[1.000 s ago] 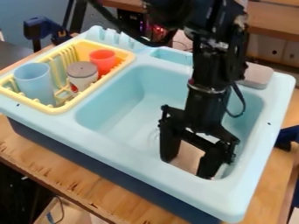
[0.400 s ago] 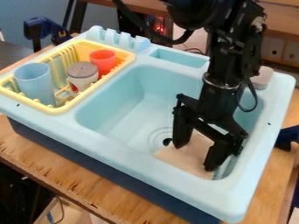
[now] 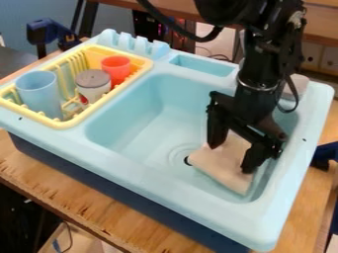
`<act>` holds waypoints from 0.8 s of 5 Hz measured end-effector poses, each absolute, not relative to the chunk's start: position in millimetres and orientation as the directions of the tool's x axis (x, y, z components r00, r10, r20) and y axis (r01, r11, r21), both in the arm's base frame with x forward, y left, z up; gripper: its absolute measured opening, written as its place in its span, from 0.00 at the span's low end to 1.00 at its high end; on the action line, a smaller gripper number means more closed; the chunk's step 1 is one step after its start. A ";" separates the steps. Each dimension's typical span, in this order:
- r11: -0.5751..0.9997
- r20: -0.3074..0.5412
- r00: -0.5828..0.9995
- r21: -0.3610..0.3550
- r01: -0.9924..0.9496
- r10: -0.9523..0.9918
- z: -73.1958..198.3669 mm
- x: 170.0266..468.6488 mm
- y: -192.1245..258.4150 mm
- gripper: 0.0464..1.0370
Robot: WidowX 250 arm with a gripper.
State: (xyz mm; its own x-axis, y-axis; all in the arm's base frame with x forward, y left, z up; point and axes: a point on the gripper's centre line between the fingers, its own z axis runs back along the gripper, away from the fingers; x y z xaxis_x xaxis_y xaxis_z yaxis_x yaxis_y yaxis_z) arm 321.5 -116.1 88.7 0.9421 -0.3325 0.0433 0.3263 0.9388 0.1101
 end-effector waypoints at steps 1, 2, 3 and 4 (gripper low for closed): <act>0.949 0.118 0.944 0.106 0.298 -0.310 104.1 338.8 -117.7 0.96; 0.948 0.171 0.933 0.100 0.302 -0.316 117.9 343.0 -116.1 0.96; 0.956 0.209 0.933 0.064 0.287 -0.294 139.3 340.9 -107.5 0.96; 0.945 0.175 0.929 0.035 0.324 -0.325 155.6 320.5 -102.0 0.96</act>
